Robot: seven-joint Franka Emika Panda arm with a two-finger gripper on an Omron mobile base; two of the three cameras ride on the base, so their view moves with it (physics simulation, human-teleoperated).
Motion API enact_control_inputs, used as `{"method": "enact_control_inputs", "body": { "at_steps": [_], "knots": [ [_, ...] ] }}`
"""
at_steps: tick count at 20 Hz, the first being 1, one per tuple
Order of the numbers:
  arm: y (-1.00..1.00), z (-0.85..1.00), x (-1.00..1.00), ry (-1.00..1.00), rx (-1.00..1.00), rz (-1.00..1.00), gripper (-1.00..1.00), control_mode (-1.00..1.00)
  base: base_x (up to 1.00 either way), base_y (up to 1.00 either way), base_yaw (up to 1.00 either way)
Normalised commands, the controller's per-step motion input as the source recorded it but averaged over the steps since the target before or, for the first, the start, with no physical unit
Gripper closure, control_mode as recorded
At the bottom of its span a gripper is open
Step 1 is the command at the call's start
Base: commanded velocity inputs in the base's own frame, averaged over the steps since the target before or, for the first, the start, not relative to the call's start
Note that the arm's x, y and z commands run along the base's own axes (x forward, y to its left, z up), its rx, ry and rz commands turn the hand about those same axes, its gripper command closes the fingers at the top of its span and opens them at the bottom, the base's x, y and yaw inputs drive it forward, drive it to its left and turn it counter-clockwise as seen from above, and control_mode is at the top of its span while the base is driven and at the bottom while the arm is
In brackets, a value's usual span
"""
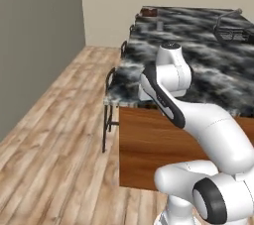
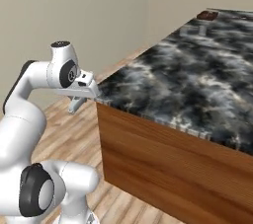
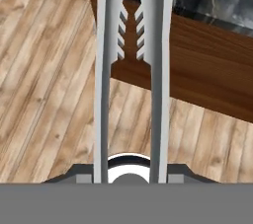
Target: Take the tongs from the drawer on the right and place them on the dining counter next to the tray containing the kebab skewer.
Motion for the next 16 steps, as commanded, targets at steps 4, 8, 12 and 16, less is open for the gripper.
{"method": "enact_control_inputs", "body": {
  "at_steps": [4, 8, 12, 16],
  "knots": [
    [0.0, 0.0, 0.0, 0.0, 0.0, 0.0, 1.0, 1.0, 0.25, 1.0, -0.32],
    [0.0, 0.0, 0.0, 0.0, 0.0, 0.0, 1.0, 1.0, 0.29, 1.0, -0.31],
    [0.0, 0.0, 0.0, 0.0, 0.0, 0.0, 1.0, 1.0, 0.34, 1.0, -0.32],
    [0.0, 0.0, 0.0, 0.0, 0.0, 0.0, 1.0, 1.0, 0.49, 1.0, -0.33]
  ]
}}
